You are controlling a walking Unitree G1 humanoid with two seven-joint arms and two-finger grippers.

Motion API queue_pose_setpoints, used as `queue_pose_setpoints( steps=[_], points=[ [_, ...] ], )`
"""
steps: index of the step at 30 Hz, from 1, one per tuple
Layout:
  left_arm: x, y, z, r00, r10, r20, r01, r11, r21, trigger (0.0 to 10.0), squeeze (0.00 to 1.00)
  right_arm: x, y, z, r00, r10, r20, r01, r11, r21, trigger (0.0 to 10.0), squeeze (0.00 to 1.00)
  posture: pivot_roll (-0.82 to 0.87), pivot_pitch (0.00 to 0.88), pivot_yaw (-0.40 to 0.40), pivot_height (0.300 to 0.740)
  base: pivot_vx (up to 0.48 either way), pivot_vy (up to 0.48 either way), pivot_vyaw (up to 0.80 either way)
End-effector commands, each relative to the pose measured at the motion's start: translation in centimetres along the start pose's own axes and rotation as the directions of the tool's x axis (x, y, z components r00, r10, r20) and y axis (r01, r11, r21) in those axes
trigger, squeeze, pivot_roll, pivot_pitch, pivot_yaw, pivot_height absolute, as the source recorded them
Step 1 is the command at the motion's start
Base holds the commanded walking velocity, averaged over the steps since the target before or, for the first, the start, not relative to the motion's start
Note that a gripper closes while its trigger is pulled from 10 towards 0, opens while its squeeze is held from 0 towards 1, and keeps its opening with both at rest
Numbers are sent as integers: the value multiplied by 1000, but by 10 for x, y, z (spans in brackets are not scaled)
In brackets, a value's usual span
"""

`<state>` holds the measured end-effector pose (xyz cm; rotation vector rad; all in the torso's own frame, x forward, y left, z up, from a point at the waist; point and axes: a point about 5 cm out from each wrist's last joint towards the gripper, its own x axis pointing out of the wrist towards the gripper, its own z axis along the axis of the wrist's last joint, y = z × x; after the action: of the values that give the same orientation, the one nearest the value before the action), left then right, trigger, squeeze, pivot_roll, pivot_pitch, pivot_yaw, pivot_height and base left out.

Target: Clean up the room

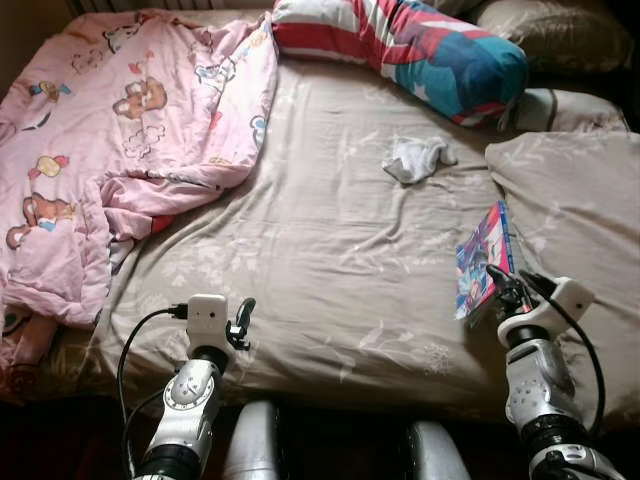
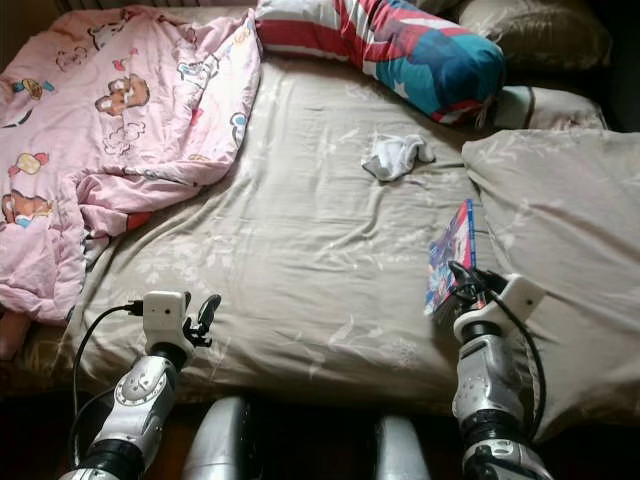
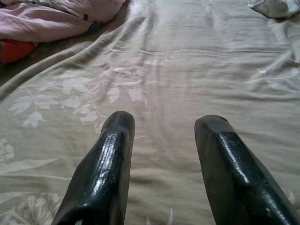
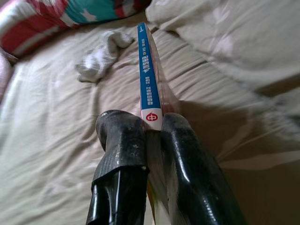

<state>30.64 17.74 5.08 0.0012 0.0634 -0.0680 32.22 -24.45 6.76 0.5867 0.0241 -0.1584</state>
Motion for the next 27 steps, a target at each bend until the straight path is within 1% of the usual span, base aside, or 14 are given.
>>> queue_pose_setpoints(
  steps=[1,4,6,7,8,9,11,16,19,20,22,27],
  points=[
    [-5,5,-6,999,4,-32,-3,1000,9,10000,0,3,8,5,997,65,28,-67,996,59,10000,0,-2,225,70,622,0,0,0],
    [-6,4,-7,999,0,-34,0,1000,12,10000,0,2,12,3,989,145,21,-147,984,98,10000,0,-1,228,74,622,0,0,0],
    [-6,4,-7,999,-1,-34,1,1000,13,10000,0,1,12,1,988,154,13,-154,983,97,10000,0,0,228,75,622,0,0,0],
    [-5,3,-6,999,-10,-32,11,1000,25,10000,0,-1,16,-1,975,220,16,-220,968,119,10000,0,4,231,79,622,0,0,0],
    [-5,3,-6,999,-10,-32,11,1000,25,10000,0,-1,16,-1,975,220,16,-220,968,119,10000,0,4,231,79,622,0,0,0],
    [-5,3,-6,999,-17,-32,18,999,34,10000,0,-3,20,0,966,254,36,-257,957,134,10000,0,2,231,80,622,0,0,0],
    [-5,3,-6,999,-18,-33,19,999,34,10000,0,-3,20,1,966,254,51,-258,955,144,10000,0,0,231,82,622,0,0,0],
    [-5,3,-6,999,-22,-36,24,999,34,10000,0,-3,14,4,973,222,66,-229,960,158,10000,0,2,232,84,622,0,0,0],
    [-5,3,-6,999,-24,-37,25,999,37,10000,0,-4,5,7,983,171,63,-178,975,134,10000,0,0,232,84,622,0,0,0],
    [-5,3,-6,999,-24,-37,25,999,37,10000,0,-4,5,7,983,171,63,-178,975,134,10000,0,0,232,84,622,0,0,0],
    [-5,2,-6,999,-25,-38,26,999,38,10000,0,-7,-4,6,991,127,48,-131,985,110,10000,0,0,233,85,622,0,0,0],
    [-6,2,-7,999,-27,-41,29,999,39,10000,0,-11,-17,7,998,48,42,-52,995,87,10000,0,-2,236,89,622,0,0,0]
  ],
)
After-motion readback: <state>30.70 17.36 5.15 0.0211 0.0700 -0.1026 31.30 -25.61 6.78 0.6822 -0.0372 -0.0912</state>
